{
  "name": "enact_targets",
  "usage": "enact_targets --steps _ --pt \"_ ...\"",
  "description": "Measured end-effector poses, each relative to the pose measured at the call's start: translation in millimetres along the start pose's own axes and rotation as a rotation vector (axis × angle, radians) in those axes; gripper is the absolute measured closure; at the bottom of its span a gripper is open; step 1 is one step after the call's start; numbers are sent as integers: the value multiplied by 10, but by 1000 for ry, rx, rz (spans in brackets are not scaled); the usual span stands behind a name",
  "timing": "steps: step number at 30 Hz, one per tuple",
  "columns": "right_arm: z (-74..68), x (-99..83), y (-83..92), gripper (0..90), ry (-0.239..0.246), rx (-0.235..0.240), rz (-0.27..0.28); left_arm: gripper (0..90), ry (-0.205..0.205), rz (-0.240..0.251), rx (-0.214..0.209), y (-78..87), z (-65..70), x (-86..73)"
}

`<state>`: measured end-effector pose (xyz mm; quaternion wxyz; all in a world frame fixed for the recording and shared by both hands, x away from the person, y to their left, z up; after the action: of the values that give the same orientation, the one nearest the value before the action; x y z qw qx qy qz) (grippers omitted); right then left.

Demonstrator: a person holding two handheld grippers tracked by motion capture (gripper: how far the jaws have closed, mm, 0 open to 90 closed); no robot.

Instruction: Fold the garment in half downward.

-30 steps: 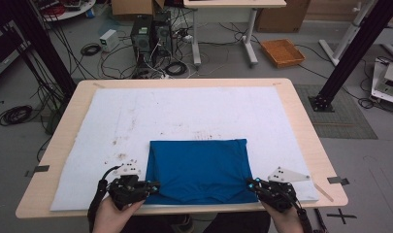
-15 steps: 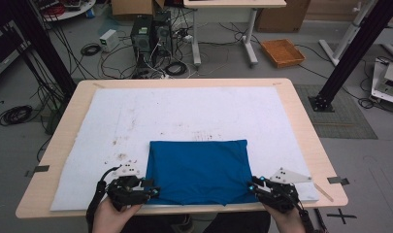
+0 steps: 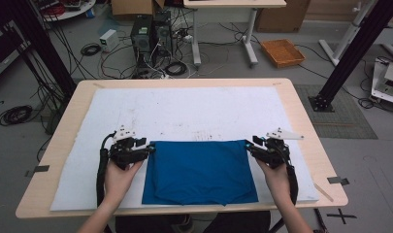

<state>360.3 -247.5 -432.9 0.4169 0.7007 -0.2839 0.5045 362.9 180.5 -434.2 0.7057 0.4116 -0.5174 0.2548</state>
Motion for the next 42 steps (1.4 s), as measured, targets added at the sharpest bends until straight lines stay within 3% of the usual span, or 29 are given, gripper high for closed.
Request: enact_targets --steps 4,11,17,22,28,30,32,36,41,42 --pt "109 -45 -196 575 -13 -57 -38 521 1 17 26 -139 -90 0" --pt "211 -126 -363 529 -53 -95 -108 525 45 -90 14 -351 -118 -142" --pt "168 -222 -424 804 -22 -47 -165 620 33 -141 19 -386 -100 -198" --pt "164 -228 -406 875 -5 -40 -155 721 22 -144 20 -370 -107 -203" --pt "218 -216 -345 872 -33 -48 -127 794 24 -143 14 -351 -122 -201" --pt "224 -189 -317 824 -45 -49 -101 788 29 -133 15 -341 -117 -189" --pt "238 -157 -294 704 -55 -58 -80 675 27 -117 34 -329 -124 -168" --pt "262 -144 -305 585 -89 -73 -72 568 51 -97 27 -322 -141 -155" --pt "235 -200 -378 587 -93 -56 -119 571 51 -114 25 -349 -127 -177" --pt "203 -223 -403 676 -71 -36 -140 600 44 -134 19 -364 -112 -198"
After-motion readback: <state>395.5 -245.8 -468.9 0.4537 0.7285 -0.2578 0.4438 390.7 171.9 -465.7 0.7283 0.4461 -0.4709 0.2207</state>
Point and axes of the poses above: each handheld gripper's, and its own axes: y roughly backward along the jaws, x roughly out of its top, z roughly to its right, the point moved 3 cm from there along -y, roughly forward along the jaws, and after that the axes turned 14 degrees about z, right-handed, at the moved point
